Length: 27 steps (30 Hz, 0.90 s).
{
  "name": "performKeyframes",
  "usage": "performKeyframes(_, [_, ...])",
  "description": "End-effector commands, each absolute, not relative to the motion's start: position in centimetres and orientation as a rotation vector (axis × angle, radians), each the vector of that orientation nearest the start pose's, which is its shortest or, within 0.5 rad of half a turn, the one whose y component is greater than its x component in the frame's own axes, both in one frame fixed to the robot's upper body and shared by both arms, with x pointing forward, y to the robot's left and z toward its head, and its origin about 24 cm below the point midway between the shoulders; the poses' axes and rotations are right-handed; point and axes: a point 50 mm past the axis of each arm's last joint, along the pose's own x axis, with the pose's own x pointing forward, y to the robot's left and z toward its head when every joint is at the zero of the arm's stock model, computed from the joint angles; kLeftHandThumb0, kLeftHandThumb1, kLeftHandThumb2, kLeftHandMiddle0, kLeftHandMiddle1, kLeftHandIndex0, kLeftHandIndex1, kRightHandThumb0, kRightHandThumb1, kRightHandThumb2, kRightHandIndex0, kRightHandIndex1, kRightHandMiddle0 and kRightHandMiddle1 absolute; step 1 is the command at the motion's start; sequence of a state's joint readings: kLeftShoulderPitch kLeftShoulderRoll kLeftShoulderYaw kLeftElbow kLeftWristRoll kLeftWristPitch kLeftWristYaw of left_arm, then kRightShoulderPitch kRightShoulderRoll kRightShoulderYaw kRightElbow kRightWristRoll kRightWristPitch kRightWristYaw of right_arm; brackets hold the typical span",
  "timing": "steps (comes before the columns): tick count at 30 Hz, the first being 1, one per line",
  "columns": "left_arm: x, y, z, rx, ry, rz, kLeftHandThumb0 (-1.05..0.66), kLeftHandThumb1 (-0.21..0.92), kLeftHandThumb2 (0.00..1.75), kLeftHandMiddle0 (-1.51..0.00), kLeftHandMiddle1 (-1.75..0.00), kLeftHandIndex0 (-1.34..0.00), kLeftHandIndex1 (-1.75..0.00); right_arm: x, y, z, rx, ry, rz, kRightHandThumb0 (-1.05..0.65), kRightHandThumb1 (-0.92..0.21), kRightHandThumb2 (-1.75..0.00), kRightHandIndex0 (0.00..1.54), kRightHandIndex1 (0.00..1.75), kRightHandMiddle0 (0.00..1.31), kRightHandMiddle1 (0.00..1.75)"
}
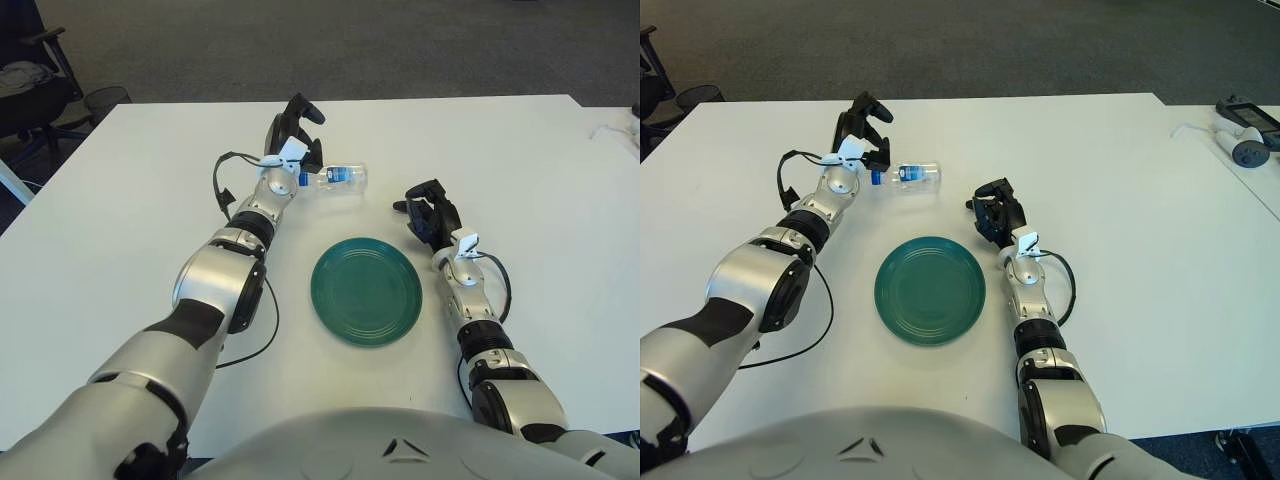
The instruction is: Put the bottle into the plate.
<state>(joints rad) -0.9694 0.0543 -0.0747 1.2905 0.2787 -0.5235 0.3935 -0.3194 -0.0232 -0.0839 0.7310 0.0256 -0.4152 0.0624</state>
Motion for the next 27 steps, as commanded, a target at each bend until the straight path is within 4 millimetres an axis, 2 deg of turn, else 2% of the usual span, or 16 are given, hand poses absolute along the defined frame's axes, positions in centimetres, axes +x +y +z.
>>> performKeyframes(1, [39.0, 9.5, 11.4, 0.378, -0.302, 0.029, 0.00, 0.08, 1.59, -0.79, -1.72, -0.56, -1.75, 27.9, -15.3, -3.3, 0.025, 0.168, 0.030, -0.35, -0.92, -0.52, 0.39, 1.01, 0.19, 1.75])
performKeyframes(19, [39.1, 10.0, 11.5, 0.418, -0.309, 0.035, 0.00, 0.07, 1.59, -0.81, -1.70, -0.57, -1.75, 28.0, -15.1, -3.3, 0.028, 0.160, 0.037, -0.35, -0.92, -0.51, 0.40, 1.00, 0.20, 1.75])
performKeyframes(23, [39.3, 10.2, 11.8, 0.553, -0.345, 0.017, 0.00, 0.09, 1.58, -0.79, -1.71, -0.56, -1.75, 28.0, -15.1, -3.3, 0.029, 0.163, 0.037, -0.35, -0.92, -0.51, 0.40, 1.00, 0.20, 1.75])
performKeyframes(25, [39.3, 10.4, 11.8, 0.614, -0.357, 0.011, 0.00, 0.03, 1.64, -0.83, -1.73, -0.60, -1.73, 28.0, -15.1, -3.3, 0.029, 0.164, 0.037, -0.35, -0.92, -0.52, 0.40, 1.00, 0.19, 1.75])
performKeyframes(27, [39.4, 10.5, 11.9, 0.676, -0.366, 0.001, -0.01, 0.06, 1.58, -0.81, -1.74, -0.62, -1.65, 27.9, -15.1, -3.3, 0.028, 0.165, 0.036, -0.35, -0.92, -0.52, 0.40, 1.00, 0.19, 1.75])
